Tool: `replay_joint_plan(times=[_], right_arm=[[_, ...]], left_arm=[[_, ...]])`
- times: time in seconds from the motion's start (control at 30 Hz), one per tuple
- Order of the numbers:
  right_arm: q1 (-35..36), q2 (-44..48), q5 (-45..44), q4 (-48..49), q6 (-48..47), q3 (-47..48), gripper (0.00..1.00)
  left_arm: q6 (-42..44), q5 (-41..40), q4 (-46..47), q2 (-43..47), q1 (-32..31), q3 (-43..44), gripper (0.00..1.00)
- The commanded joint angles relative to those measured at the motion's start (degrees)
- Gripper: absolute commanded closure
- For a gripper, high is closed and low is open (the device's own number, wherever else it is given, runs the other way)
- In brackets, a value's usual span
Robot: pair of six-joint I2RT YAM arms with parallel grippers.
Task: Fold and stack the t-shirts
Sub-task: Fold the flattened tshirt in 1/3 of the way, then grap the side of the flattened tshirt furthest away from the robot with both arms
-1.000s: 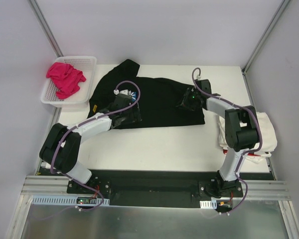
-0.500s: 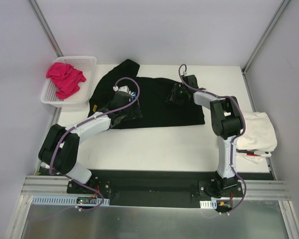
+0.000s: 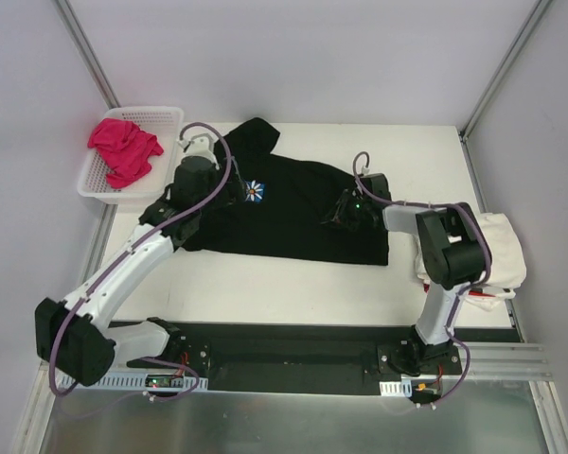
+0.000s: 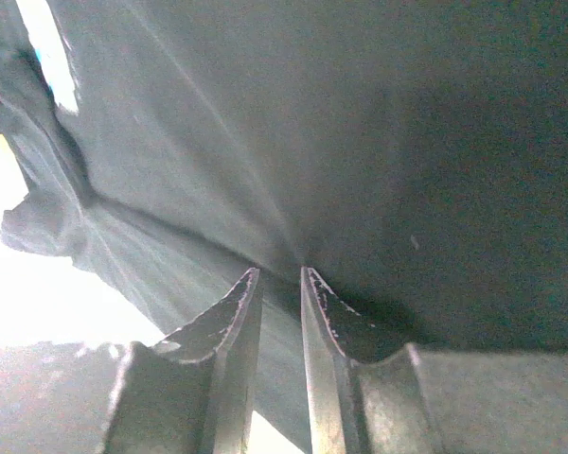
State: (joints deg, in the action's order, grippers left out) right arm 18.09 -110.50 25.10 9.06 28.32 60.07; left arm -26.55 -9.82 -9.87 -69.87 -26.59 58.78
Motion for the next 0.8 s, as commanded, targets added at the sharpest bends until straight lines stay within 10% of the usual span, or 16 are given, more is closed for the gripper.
replay_joint_plan(times=[0.0,0.33,0.77], right_arm=[[0.3,9.7,1.7,1.0,1.7,-10.0,0.74],[-0.4,26.1,-4.2,-7.4,-3.3,-13.6,0.70],[-21.1,11.1,-8.3,-11.5,-8.9,9.1,0.63]], left_arm=[[4.3,-4.8,-3.7,7.1,2.5,2.5,0.20],[4.1,-2.9,-2.7,7.3,6.7,-0.3,0.16],[-4.2,12.4,4.1,-6.7,7.0,1.2,0.18]])
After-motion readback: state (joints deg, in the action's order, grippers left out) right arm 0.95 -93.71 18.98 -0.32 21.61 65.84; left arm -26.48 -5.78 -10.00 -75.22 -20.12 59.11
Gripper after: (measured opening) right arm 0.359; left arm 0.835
